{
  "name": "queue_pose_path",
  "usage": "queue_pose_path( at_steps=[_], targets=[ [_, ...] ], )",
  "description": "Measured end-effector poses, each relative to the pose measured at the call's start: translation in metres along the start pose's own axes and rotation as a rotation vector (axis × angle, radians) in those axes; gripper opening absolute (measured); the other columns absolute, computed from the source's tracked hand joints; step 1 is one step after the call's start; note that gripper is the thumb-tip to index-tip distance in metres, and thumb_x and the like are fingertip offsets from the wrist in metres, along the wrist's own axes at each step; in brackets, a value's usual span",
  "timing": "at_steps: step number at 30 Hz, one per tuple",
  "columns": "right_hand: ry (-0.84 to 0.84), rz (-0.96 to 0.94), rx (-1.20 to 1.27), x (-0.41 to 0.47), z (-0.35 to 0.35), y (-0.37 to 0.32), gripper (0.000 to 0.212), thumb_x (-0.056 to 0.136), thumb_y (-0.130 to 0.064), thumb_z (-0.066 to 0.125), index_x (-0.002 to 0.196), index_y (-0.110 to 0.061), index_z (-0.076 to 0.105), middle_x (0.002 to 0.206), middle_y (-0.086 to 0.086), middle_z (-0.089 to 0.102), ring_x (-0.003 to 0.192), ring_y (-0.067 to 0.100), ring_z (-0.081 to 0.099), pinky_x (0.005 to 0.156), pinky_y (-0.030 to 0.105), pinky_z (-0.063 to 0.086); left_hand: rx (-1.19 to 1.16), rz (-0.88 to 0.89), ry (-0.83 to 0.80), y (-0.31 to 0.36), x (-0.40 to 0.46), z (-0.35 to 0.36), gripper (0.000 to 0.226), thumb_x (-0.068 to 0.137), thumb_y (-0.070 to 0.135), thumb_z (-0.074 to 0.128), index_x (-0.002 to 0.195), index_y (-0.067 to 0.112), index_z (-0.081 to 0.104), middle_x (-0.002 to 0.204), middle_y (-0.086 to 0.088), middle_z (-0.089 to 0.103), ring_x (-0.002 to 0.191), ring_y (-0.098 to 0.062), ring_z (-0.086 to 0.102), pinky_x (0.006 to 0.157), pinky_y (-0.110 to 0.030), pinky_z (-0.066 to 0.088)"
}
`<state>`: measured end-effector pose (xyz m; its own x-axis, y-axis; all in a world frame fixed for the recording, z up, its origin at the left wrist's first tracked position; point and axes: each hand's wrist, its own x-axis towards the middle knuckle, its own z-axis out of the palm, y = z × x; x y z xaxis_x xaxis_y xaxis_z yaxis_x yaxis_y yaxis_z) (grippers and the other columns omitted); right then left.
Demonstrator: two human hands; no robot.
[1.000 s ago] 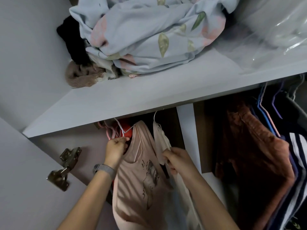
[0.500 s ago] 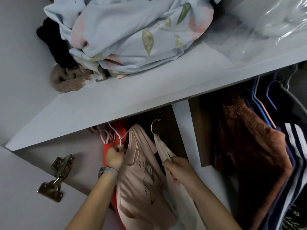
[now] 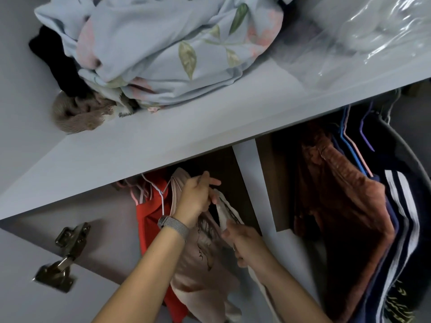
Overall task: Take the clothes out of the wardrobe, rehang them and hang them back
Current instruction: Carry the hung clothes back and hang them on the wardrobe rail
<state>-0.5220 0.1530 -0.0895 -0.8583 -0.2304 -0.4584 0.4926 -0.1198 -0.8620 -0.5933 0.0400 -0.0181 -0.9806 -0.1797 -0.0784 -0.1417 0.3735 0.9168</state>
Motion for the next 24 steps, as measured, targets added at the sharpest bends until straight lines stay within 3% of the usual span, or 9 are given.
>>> queue_pose_path(
  at_steps=[3, 5, 8, 10, 12, 14, 17, 20, 24],
  targets=[
    [0.042, -0.003, 0.001, 0.002, -0.009, -0.002, 0.031, 0.101, -0.033, 0.04, 0.08, -0.018, 0.057, 0.054, -0.007, 0.041, 0.046, 0.007, 0.038, 0.038, 0.018, 0.027, -0.254, -0.183, 0.108, 0.003, -0.006, 0.013, 0.029, 0.1, 0.026, 0.039, 0.084, 0.009, 0.057, 0.046, -0.001, 0.047, 0.039, -0.012, 0.034, 0.04, -0.02, 0.022],
    [0.056, -0.013, -0.011, 0.003, -0.015, -0.001, 0.031, 0.101, -0.032, 0.039, 0.079, -0.019, 0.057, 0.061, -0.005, 0.041, 0.05, 0.009, 0.037, 0.041, 0.019, 0.028, -0.301, -0.191, 0.131, 0.001, -0.013, 0.018, 0.023, 0.097, 0.03, 0.045, 0.091, 0.01, 0.055, 0.065, -0.005, 0.055, 0.044, -0.01, 0.044, 0.037, -0.018, 0.029],
    [0.05, -0.015, 0.045, 0.008, -0.021, -0.001, 0.03, 0.101, -0.028, 0.038, 0.083, -0.019, 0.06, 0.066, -0.001, 0.045, 0.045, 0.008, 0.035, 0.044, 0.02, 0.026, -0.088, -0.17, 0.044, -0.018, -0.036, 0.027, 0.046, 0.085, 0.049, 0.059, 0.117, 0.018, 0.049, 0.105, -0.007, 0.06, 0.089, -0.018, 0.062, 0.064, -0.029, 0.054],
    [0.031, -0.055, -0.003, 0.011, -0.019, 0.001, 0.024, 0.101, -0.025, 0.036, 0.093, -0.024, 0.059, 0.072, -0.002, 0.052, 0.05, 0.007, 0.042, 0.047, 0.02, 0.03, -0.002, -0.265, -0.163, -0.029, -0.054, 0.04, 0.046, 0.084, 0.051, 0.06, 0.119, 0.021, 0.051, 0.112, -0.004, 0.062, 0.101, -0.018, 0.062, 0.083, -0.037, 0.056],
    [0.014, -0.12, -0.071, 0.011, -0.017, 0.005, 0.021, 0.101, -0.023, 0.035, 0.106, -0.03, 0.053, 0.072, -0.004, 0.057, 0.054, 0.008, 0.051, 0.049, 0.023, 0.037, -0.002, -0.263, -0.237, -0.037, -0.061, 0.048, 0.027, 0.091, 0.037, 0.057, 0.111, 0.018, 0.06, 0.106, -0.006, 0.067, 0.097, -0.018, 0.065, 0.085, -0.036, 0.056],
    [-0.026, -0.195, -0.03, 0.01, -0.017, 0.008, 0.012, 0.1, -0.02, 0.036, 0.103, -0.029, 0.042, 0.06, -0.006, 0.053, 0.047, 0.008, 0.049, 0.047, 0.026, 0.038, -0.017, -0.172, -0.152, -0.041, -0.057, 0.047, 0.014, 0.094, 0.023, 0.054, 0.098, 0.015, 0.065, 0.089, -0.005, 0.07, 0.089, -0.02, 0.066, 0.079, -0.034, 0.055],
    [-0.077, -0.302, -0.048, 0.008, -0.02, 0.003, 0.008, 0.1, -0.025, 0.041, 0.097, -0.026, 0.034, 0.059, -0.009, 0.057, 0.053, 0.003, 0.056, 0.056, 0.027, 0.044, -0.04, -0.074, -0.069, -0.039, -0.049, 0.035, 0.021, 0.095, 0.011, 0.049, 0.079, 0.013, 0.063, 0.066, 0.003, 0.064, 0.07, -0.013, 0.062, 0.068, -0.026, 0.05],
    [-0.119, -0.377, -0.121, 0.012, -0.021, -0.001, 0.013, 0.096, -0.019, 0.051, 0.092, -0.031, 0.051, 0.079, -0.011, 0.067, 0.076, 0.002, 0.062, 0.073, 0.022, 0.049, 0.022, -0.037, 0.008, -0.024, -0.035, 0.016, 0.032, 0.098, 0.01, 0.045, 0.069, 0.009, 0.059, 0.05, 0.002, 0.057, 0.045, -0.006, 0.053, 0.046, -0.016, 0.042],
    [-0.147, -0.325, -0.202, 0.019, -0.027, 0.003, 0.026, 0.09, -0.017, 0.059, 0.076, -0.038, 0.065, 0.089, -0.015, 0.07, 0.088, 0.002, 0.064, 0.086, 0.025, 0.05, -0.042, -0.029, 0.194, -0.002, -0.009, -0.02, 0.036, 0.098, 0.019, 0.046, 0.065, 0.01, 0.056, 0.041, 0.004, 0.055, 0.043, -0.011, 0.052, 0.039, -0.013, 0.039]
  ],
)
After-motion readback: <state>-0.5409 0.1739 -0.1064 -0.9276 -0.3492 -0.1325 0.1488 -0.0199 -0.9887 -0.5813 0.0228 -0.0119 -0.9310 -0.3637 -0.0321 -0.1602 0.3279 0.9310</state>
